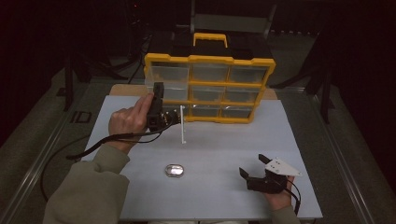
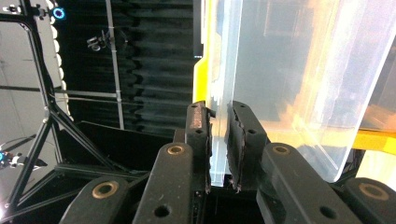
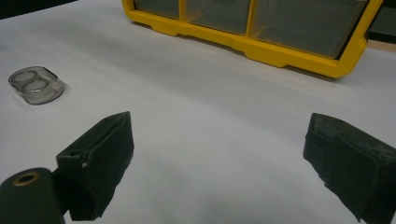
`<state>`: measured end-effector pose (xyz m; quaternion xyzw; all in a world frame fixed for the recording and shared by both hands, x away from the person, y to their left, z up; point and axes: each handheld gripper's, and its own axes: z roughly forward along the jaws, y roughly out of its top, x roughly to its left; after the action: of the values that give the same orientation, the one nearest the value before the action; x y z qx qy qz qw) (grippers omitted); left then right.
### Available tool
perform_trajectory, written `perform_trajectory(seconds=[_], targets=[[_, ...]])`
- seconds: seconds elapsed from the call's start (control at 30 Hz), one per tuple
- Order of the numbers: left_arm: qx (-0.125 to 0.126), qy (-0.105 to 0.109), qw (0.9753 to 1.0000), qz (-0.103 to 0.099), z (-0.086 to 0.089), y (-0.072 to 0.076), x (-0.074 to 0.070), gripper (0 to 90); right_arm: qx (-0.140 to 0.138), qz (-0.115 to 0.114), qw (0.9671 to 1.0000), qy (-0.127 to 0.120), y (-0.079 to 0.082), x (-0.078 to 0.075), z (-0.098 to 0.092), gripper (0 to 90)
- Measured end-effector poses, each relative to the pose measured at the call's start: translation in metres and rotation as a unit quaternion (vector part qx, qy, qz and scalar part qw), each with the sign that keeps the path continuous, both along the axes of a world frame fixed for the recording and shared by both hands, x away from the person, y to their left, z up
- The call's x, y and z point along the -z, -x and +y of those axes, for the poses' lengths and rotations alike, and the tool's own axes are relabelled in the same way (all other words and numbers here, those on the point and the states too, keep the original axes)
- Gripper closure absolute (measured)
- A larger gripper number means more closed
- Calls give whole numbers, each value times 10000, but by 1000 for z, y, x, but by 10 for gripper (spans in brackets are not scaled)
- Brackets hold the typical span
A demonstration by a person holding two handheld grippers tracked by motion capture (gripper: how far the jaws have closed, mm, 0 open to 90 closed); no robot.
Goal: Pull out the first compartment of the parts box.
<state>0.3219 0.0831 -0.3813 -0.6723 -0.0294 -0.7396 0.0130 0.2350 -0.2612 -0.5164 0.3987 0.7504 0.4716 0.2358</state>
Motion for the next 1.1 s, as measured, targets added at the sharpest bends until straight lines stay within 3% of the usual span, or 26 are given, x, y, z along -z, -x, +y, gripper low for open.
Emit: perform_trajectory(seconds=[0.17, 0.27, 0.33, 0.43, 0.53, 0.77, 0.93, 1.0, 1.03, 1.1], targets=[[-1, 28, 10000, 27, 0, 0, -1, 801, -1, -2, 10000, 4, 0, 0, 0, 84], [57, 161, 9998, 132, 1, 2, -2, 788, 1, -1, 10000, 6, 0, 0, 0, 83], [48, 140, 9997, 173, 2, 3, -1, 721, 10, -2, 10000, 1, 0, 0, 0, 84], [107, 324, 9990, 299, 5, 4, 4, 579, 12, -8, 10000, 12, 0, 0, 0, 84], [73, 336, 9988, 355, 7, 4, 10, 448, 22, 2, 10000, -4, 0, 0, 0, 83], [142, 632, 9970, 425, 10, 9, 14, 235, 27, -3, 10000, 10, 0, 0, 0, 83], [73, 849, 9944, 623, 10, 13, 16, 78, 21, -4, 10000, 10, 0, 0, 1, 84], [-16, 990, 9917, 817, 10, 15, 16, 31, 27, -2, 10000, 5, 0, 0, 1, 84], [-16, 990, 9917, 817, 10, 15, 16, 12, 27, -2, 10000, 5, 0, 0, 1, 84], [-4, 1125, 9894, 918, 11, 18, 20, 5, 25, -2, 10000, -6, 0, 0, 1, 84]])
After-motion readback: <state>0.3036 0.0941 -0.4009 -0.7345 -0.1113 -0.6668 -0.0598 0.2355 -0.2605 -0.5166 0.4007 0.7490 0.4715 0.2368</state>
